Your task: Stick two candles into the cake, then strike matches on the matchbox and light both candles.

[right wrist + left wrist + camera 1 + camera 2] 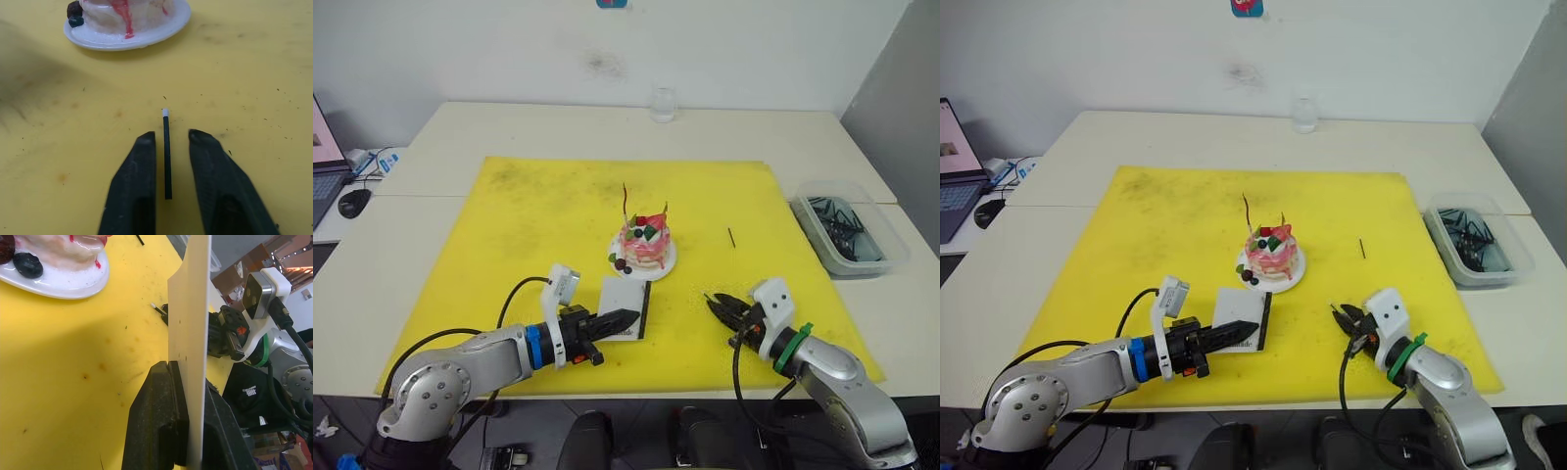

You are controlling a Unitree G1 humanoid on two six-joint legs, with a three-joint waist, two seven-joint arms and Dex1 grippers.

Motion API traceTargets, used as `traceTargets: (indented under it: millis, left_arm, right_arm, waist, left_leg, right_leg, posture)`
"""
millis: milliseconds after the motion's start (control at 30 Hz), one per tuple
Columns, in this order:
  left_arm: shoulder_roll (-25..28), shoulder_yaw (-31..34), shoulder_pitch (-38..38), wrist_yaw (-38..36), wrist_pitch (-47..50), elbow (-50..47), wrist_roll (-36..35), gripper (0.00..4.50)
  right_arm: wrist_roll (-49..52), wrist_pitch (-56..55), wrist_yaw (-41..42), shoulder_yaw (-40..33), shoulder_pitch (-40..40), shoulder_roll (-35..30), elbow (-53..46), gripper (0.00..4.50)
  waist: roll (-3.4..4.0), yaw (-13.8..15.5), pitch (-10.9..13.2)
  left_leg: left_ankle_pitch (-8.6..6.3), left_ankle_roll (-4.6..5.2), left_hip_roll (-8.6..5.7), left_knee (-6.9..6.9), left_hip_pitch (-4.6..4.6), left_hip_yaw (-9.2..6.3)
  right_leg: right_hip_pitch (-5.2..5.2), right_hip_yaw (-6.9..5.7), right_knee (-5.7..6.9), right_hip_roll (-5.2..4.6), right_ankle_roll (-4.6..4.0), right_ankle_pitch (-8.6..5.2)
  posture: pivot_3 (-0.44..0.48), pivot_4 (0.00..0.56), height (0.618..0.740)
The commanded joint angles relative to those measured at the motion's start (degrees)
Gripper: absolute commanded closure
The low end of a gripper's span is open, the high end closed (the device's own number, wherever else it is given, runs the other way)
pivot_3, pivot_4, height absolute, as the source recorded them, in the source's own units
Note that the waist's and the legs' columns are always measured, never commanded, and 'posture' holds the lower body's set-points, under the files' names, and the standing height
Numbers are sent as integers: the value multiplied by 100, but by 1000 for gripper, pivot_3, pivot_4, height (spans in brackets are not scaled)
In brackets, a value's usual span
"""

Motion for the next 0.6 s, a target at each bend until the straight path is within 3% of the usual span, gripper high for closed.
traceTargets:
  millis: [33,600]
  left_arm:
    - [-38,56,26,16,-85,-273,-26,4500]
    - [-79,2,-28,-37,-76,-248,6,4500]
  right_arm:
    - [-194,-376,80,79,-44,-115,-10,2040]
    - [-435,-895,-6,166,-111,70,321,2040]
  waist:
    - [0,0,0]
    - [0,3,0]
  left_leg:
    - [0,0,0,1,0,1]
    - [0,0,-1,4,0,2]
  right_leg:
    - [0,1,0,0,1,1]
    - [2,2,2,-1,6,4]
  posture:
    - [0,150,740]
    - [0,150,740]
